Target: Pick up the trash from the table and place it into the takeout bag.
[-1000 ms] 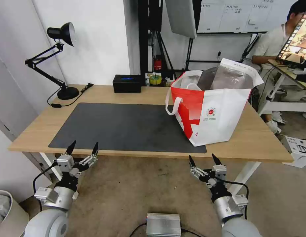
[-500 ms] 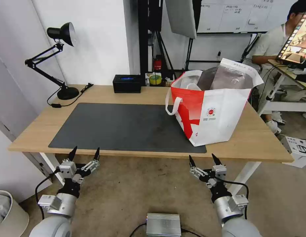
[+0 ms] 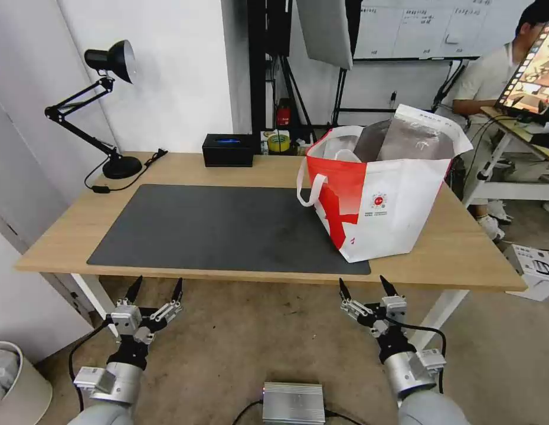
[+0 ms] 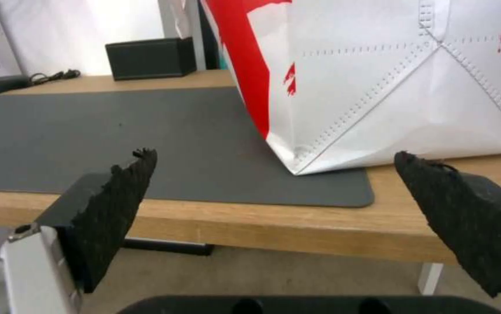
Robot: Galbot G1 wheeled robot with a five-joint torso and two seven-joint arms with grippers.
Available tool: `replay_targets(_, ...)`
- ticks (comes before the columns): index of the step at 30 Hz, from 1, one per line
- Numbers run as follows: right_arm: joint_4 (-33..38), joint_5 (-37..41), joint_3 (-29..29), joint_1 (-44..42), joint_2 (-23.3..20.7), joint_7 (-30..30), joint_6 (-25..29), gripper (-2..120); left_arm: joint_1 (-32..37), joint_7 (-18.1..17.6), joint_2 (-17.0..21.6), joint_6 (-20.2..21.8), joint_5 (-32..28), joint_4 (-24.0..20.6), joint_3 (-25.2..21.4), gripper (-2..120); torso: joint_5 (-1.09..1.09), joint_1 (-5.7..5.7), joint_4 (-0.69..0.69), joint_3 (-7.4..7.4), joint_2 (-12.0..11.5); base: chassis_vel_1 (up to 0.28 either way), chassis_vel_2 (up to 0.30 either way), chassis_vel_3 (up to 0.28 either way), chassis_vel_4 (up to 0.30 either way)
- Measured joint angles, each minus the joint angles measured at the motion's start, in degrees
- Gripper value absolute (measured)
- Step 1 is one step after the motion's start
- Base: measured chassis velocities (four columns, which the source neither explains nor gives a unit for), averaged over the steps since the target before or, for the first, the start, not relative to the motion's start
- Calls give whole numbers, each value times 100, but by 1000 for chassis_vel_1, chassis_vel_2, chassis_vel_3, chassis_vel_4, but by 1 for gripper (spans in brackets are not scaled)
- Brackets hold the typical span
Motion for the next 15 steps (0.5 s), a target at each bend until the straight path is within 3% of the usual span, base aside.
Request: replay_targets(15,0,0,0,0,0,0,0,100,83,127,8,-13,13,59,27,100,0,0,0,0,0,0,0,0,0)
